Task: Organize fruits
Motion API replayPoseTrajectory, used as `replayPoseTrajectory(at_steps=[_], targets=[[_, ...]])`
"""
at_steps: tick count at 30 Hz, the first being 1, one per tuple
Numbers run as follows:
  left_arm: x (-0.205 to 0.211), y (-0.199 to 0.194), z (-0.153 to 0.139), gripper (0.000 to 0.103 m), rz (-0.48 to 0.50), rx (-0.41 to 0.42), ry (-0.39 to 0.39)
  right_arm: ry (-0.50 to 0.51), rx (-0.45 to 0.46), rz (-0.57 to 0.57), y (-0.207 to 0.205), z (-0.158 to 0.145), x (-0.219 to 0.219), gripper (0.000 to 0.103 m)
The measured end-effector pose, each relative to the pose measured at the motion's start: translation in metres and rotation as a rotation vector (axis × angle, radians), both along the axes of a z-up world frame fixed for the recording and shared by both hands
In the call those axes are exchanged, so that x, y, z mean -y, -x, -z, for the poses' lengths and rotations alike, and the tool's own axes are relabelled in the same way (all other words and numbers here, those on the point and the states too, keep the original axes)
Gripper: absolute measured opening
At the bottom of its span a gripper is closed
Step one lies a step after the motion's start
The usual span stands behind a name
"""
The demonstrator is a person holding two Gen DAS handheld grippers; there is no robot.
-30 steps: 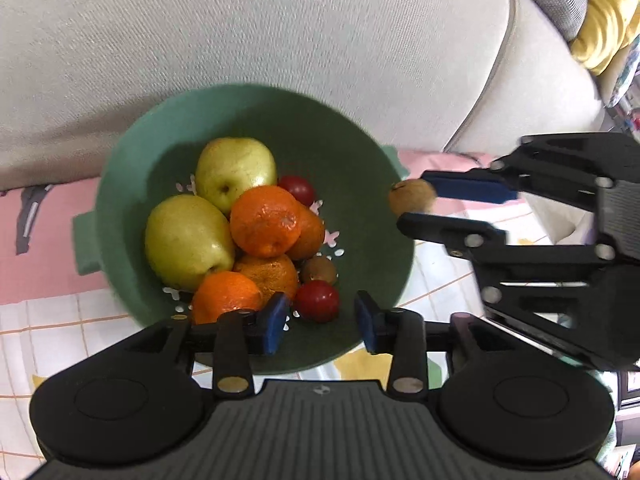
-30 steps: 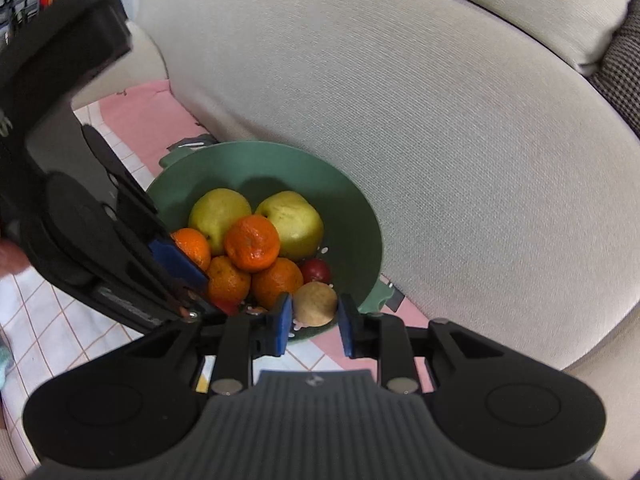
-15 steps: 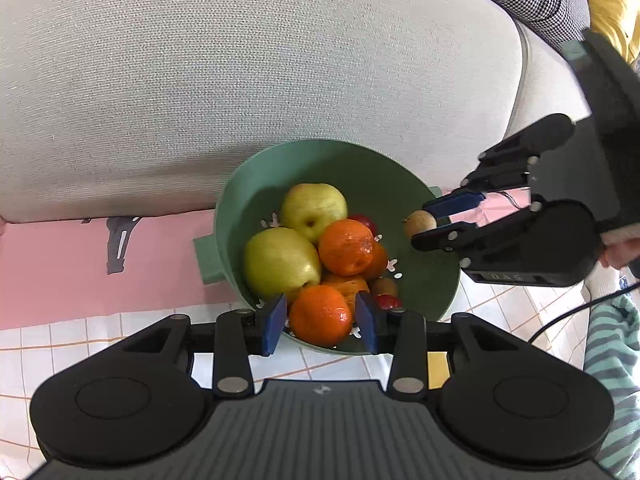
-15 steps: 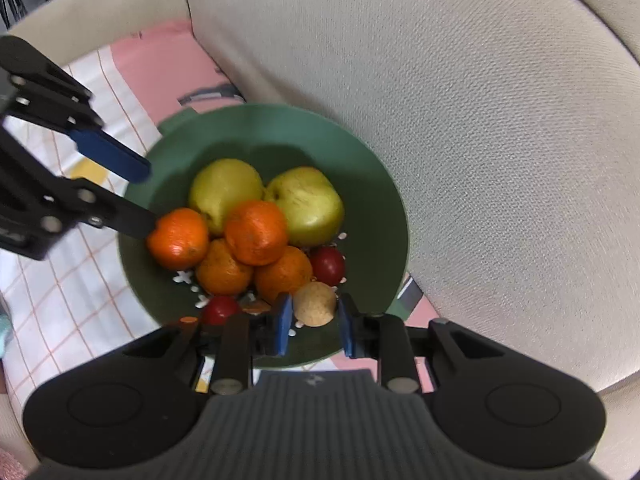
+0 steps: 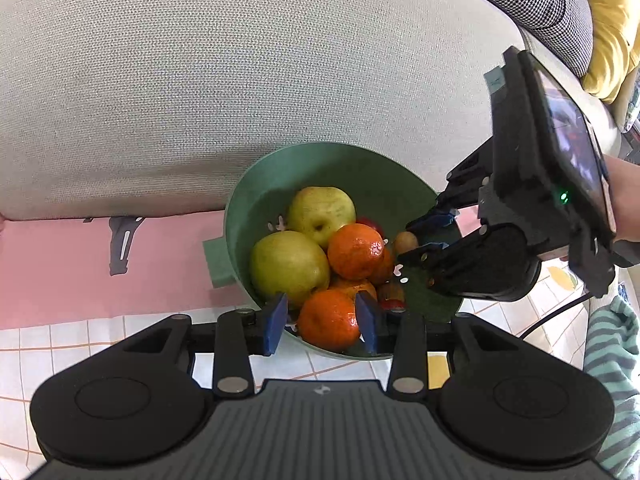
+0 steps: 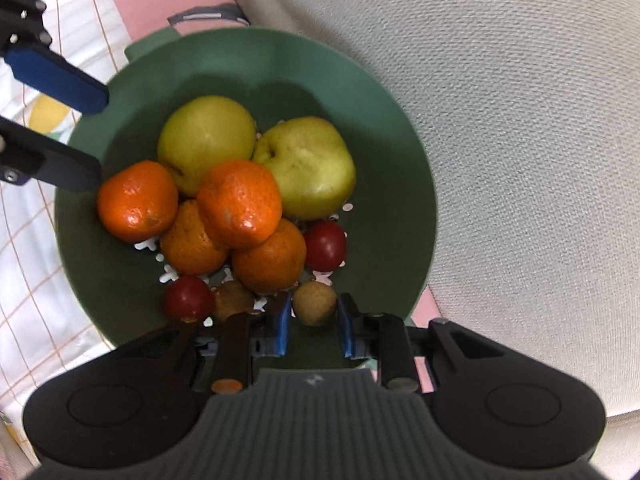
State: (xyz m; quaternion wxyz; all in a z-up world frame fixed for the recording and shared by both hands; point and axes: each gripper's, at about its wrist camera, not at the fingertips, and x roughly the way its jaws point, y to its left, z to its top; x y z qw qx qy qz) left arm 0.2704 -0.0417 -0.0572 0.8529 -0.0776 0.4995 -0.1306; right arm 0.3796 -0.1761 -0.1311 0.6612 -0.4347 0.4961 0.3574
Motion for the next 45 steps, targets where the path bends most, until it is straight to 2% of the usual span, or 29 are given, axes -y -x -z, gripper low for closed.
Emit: replayPoseTrajectory(at_steps=[5, 9, 11, 16, 19, 22, 25, 28, 30, 32, 34, 35, 37, 39, 41, 42, 45], targets=[[0.001, 0.003, -0.002, 0.046, 0.007, 0.002, -0.007, 0.017, 0.008, -0.023, 0.004, 0.003, -0.003, 0.023], [0.002, 0.008, -0.007, 0.046, 0.01, 0.008, -0.016, 0.003, 0.029, -0.022, 0.008, -0.007, -0.003, 0.032], [0.003, 0.012, -0.013, 0.046, 0.014, 0.016, -0.02, -0.01, 0.037, -0.02, 0.011, -0.017, -0.003, 0.033], [0.004, 0.027, -0.037, 0.048, 0.027, 0.068, -0.037, -0.055, 0.085, -0.001, 0.021, -0.05, 0.0, 0.038], [0.003, 0.041, -0.057, 0.049, 0.031, 0.11, -0.059, -0.115, 0.12, 0.041, 0.032, -0.08, 0.005, 0.044], [0.0, 0.06, -0.08, 0.05, 0.031, 0.169, -0.088, -0.2, 0.163, 0.109, 0.049, -0.115, 0.01, 0.045], [-0.002, 0.083, -0.105, 0.05, 0.021, 0.256, -0.149, -0.306, 0.224, 0.194, 0.075, -0.152, 0.019, 0.055], [0.001, 0.111, -0.129, 0.058, -0.007, 0.369, -0.248, -0.423, 0.296, 0.282, 0.107, -0.183, 0.03, 0.061], [0.004, 0.132, -0.143, 0.072, -0.032, 0.446, -0.322, -0.501, 0.355, 0.334, 0.135, -0.204, 0.037, 0.064], [0.006, 0.153, -0.155, 0.077, -0.06, 0.514, -0.379, -0.58, 0.424, 0.375, 0.166, -0.222, 0.044, 0.071], [0.008, 0.17, -0.163, 0.085, -0.098, 0.559, -0.401, -0.65, 0.491, 0.404, 0.197, -0.237, 0.053, 0.084], [0.008, 0.179, -0.168, 0.092, -0.121, 0.581, -0.402, -0.684, 0.522, 0.422, 0.213, -0.245, 0.058, 0.086], [0.009, 0.197, -0.176, 0.093, -0.167, 0.623, -0.405, -0.746, 0.575, 0.459, 0.243, -0.252, 0.066, 0.096], [0.011, 0.215, -0.181, 0.093, -0.196, 0.656, -0.405, -0.808, 0.612, 0.508, 0.271, -0.255, 0.075, 0.099], [0.014, 0.228, -0.184, 0.094, -0.208, 0.665, -0.405, -0.859, 0.629, 0.561, 0.295, -0.254, 0.082, 0.099], [0.015, 0.233, -0.184, 0.097, -0.217, 0.663, -0.404, -0.879, 0.64, 0.588, 0.305, -0.251, 0.084, 0.099], [0.016, 0.248, -0.18, 0.101, -0.225, 0.651, -0.401, -0.903, 0.675, 0.663, 0.331, -0.228, 0.092, 0.099]])
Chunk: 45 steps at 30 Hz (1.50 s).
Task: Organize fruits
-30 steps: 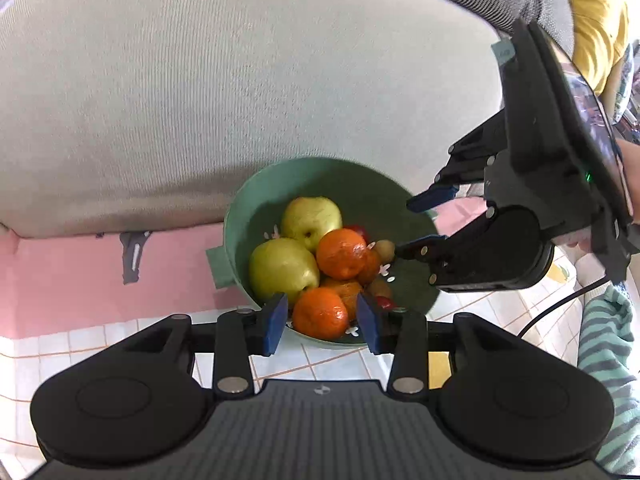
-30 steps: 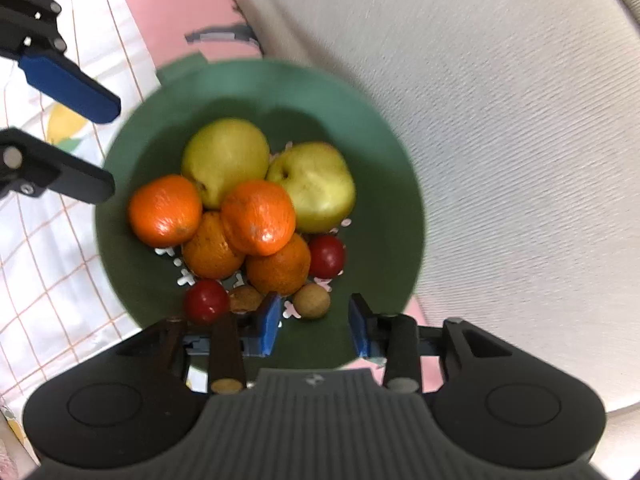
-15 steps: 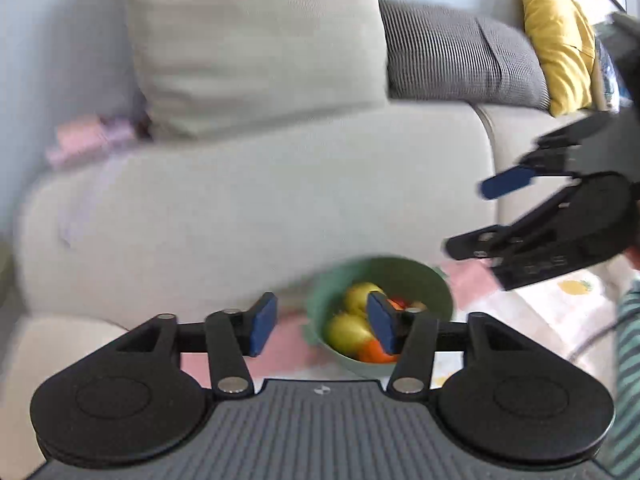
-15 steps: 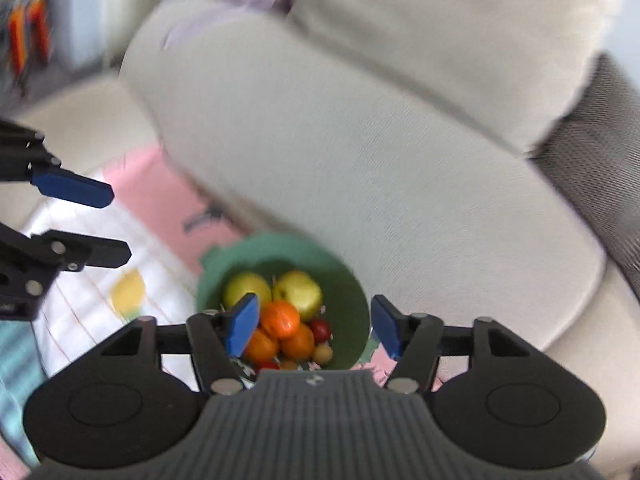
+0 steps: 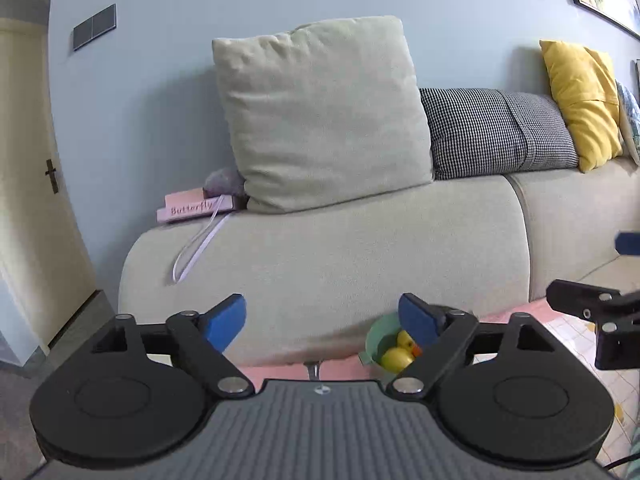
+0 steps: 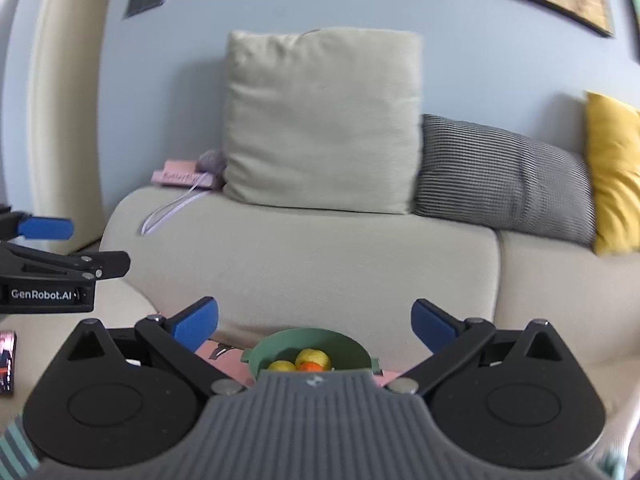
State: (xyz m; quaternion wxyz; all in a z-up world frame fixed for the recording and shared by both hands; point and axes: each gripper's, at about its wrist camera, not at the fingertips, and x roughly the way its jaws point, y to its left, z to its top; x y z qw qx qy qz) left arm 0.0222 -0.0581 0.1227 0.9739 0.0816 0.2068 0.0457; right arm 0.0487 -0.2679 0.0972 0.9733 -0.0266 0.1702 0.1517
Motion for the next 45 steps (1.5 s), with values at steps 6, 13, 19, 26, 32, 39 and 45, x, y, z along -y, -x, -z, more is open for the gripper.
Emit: replayPoseTrajectory(at_steps=[6, 13, 19, 26, 32, 39, 45], targets=[[0.007, 0.016, 0.035, 0.101, -0.028, -0.071, -0.011, -0.032, -0.034, 0.098, 0.031, 0.039, 0.0, 0.099], [0.015, 0.013, 0.07, 0.101, -0.045, -0.177, -0.037, -0.025, -0.136, 0.146, 0.025, 0.072, 0.0, 0.099], [0.016, 0.003, 0.084, 0.101, -0.051, -0.22, -0.036, 0.012, -0.19, 0.147, 0.009, 0.097, -0.002, 0.099], [0.007, -0.006, 0.104, 0.101, -0.065, -0.298, -0.033, 0.033, -0.253, 0.114, -0.008, 0.12, -0.011, 0.099], [0.0, -0.01, 0.109, 0.101, -0.069, -0.324, -0.016, 0.05, -0.273, 0.097, -0.015, 0.128, -0.019, 0.099], [-0.005, -0.011, 0.109, 0.101, -0.072, -0.331, -0.002, 0.069, -0.265, 0.098, -0.013, 0.127, -0.022, 0.099], [-0.004, -0.009, 0.107, 0.101, -0.068, -0.324, -0.002, 0.073, -0.255, 0.097, -0.01, 0.124, -0.023, 0.099]])
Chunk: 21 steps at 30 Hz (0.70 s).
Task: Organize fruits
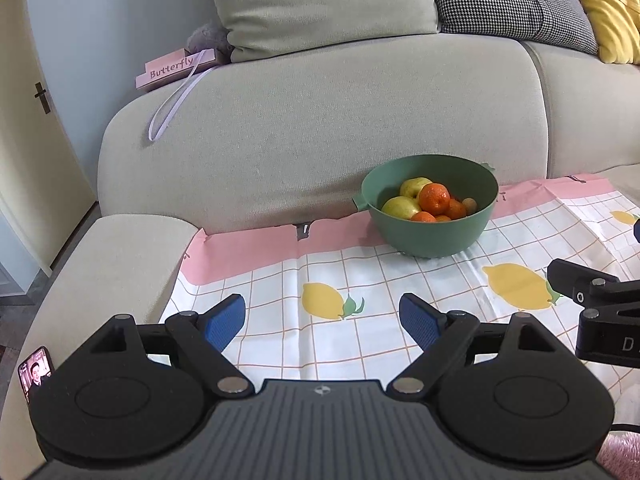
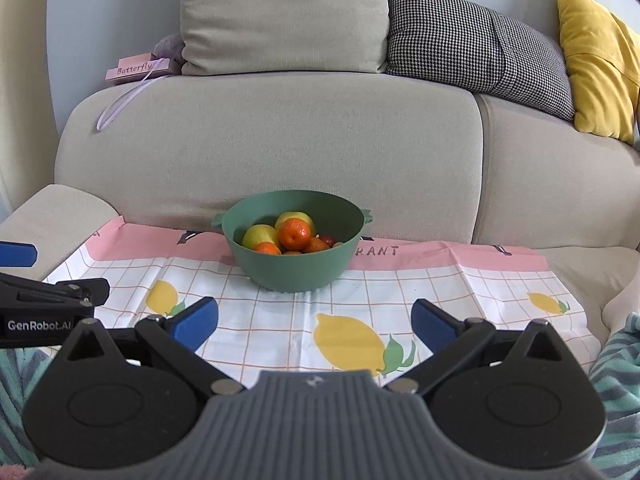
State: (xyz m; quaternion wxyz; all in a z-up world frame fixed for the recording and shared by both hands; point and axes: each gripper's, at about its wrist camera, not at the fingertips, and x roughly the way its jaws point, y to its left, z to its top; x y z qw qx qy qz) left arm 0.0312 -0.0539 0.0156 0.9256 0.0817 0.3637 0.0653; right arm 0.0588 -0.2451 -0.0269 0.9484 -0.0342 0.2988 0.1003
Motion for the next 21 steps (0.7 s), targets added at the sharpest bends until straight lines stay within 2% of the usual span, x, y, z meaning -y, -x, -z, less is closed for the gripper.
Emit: replayPoseTrajectory(at_steps=[7, 21], targets=[[-0.0005, 0.0023, -0.0032, 0.101, -0.003, 0.008, 0.005, 0.01, 0.033, -0.009, 0.0053, -0.0066, -0.0018, 0.099], [-0.0026, 0.006, -0.007, 0.101, -0.007, 0.017, 0.011, 0.02, 0.039, -0.017, 0.0102, -0.0088, -0.0026, 0.099]])
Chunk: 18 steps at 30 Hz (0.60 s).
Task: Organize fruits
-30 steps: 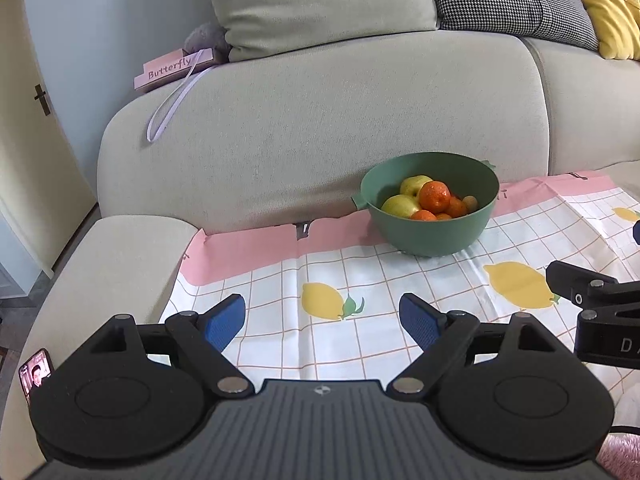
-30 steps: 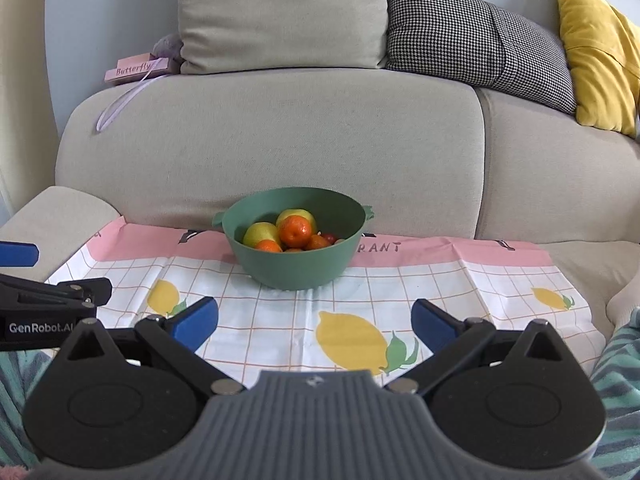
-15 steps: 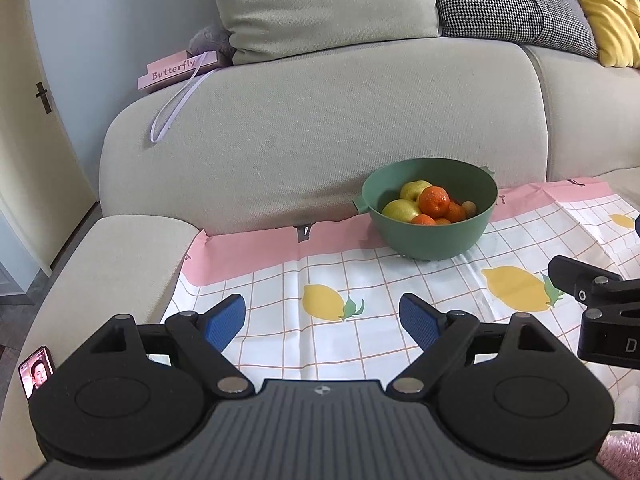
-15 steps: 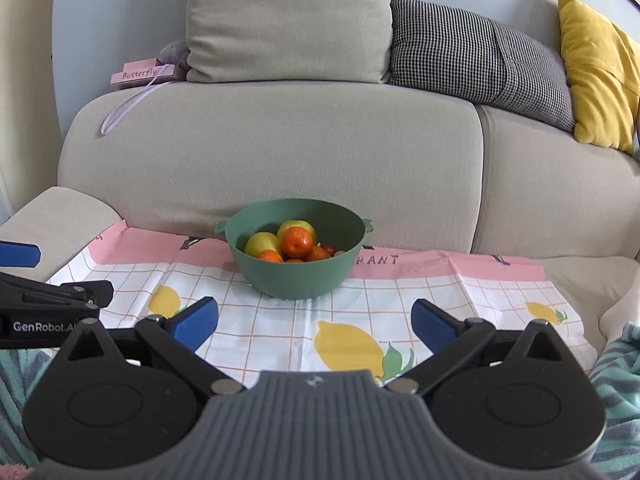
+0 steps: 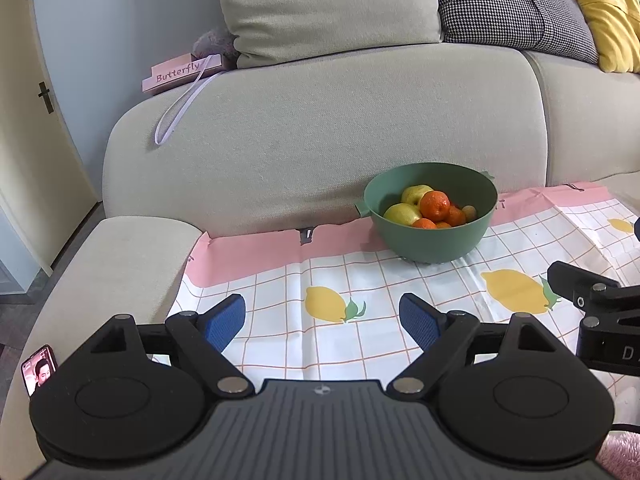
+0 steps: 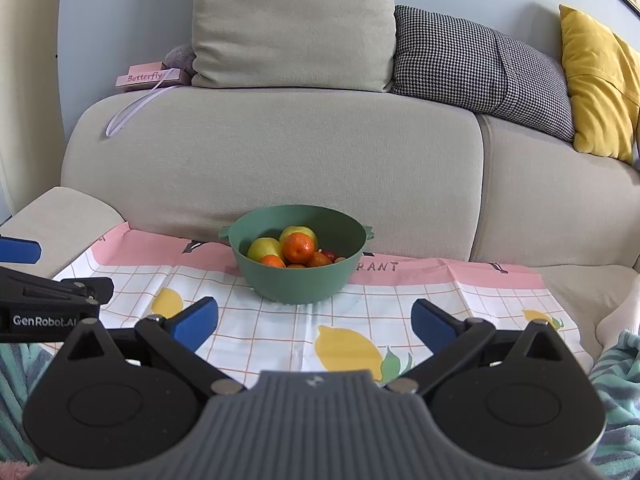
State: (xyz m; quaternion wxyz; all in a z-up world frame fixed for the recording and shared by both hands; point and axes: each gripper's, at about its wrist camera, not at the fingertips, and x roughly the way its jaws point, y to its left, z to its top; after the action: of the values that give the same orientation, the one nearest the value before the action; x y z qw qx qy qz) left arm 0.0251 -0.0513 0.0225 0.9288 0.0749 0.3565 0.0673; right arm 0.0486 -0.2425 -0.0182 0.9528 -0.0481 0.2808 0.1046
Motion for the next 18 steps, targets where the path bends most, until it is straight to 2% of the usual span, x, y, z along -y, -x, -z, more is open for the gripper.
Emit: replayPoseTrajectory(at_steps=[18], targets=[[-0.0019, 0.0009, 0.0007, 0.101, -0.005, -0.003, 0.005, 0.005, -0.006, -0.001, -0.0005, 0.0004, -0.0001, 0.099]])
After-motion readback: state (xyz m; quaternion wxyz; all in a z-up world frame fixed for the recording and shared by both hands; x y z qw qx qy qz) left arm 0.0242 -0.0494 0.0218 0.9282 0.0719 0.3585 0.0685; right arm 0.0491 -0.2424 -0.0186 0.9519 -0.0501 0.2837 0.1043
